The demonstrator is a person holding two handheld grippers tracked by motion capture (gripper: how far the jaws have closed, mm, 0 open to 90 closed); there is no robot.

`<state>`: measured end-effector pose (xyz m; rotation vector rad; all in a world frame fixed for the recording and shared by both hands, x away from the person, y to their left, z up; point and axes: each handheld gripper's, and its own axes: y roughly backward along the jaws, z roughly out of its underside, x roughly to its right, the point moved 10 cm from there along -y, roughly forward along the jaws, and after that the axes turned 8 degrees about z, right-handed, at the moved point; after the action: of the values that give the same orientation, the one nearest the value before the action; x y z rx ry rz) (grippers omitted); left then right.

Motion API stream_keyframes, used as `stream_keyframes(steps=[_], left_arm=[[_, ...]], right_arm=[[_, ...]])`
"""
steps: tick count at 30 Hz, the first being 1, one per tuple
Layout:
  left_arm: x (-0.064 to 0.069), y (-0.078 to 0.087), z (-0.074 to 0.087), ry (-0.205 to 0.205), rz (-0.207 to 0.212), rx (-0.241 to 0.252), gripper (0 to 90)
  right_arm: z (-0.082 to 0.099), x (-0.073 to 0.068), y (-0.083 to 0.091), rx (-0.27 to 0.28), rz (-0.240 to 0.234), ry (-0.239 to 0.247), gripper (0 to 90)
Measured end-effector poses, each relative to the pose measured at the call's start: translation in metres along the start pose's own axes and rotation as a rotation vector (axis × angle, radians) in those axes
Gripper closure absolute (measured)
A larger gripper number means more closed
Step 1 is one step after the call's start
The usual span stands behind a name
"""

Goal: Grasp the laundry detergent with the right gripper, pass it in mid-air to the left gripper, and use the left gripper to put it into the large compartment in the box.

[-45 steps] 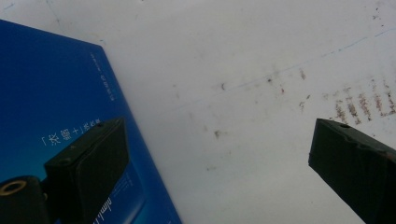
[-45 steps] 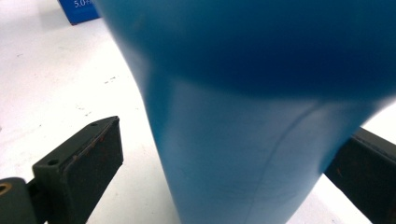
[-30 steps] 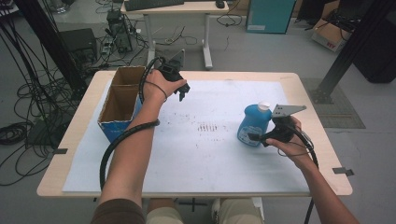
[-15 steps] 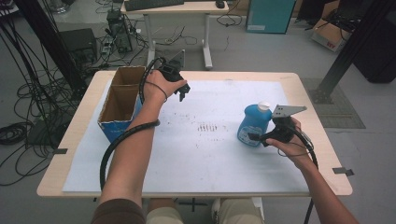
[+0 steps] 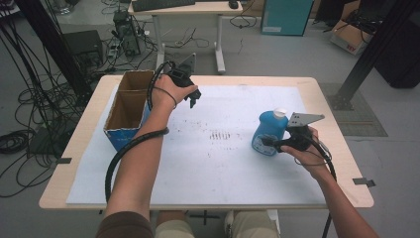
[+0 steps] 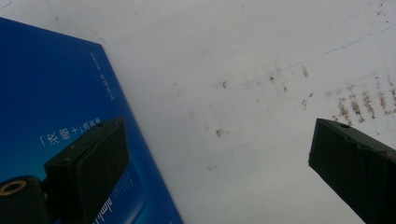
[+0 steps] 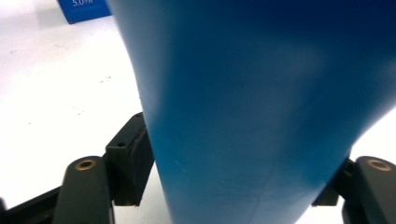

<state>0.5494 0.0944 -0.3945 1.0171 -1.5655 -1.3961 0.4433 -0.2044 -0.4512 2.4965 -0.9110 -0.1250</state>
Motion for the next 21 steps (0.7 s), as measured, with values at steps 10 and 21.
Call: stream_keyframes(steps=[10, 21], left_arm=[[-0.0009, -0.0009, 0.0013, 0.004, 0.003, -0.001, 5.7], [0.0009, 0.0027, 0.0003, -0.005, -0.002, 0.000, 5.6]], right_arm=[[0.0009, 0.0016, -0.0011, 0.010, -0.007, 0.016, 41.1], [0.0020, 0.0012, -0.0004, 0.017, -0.007, -0.006, 41.6]])
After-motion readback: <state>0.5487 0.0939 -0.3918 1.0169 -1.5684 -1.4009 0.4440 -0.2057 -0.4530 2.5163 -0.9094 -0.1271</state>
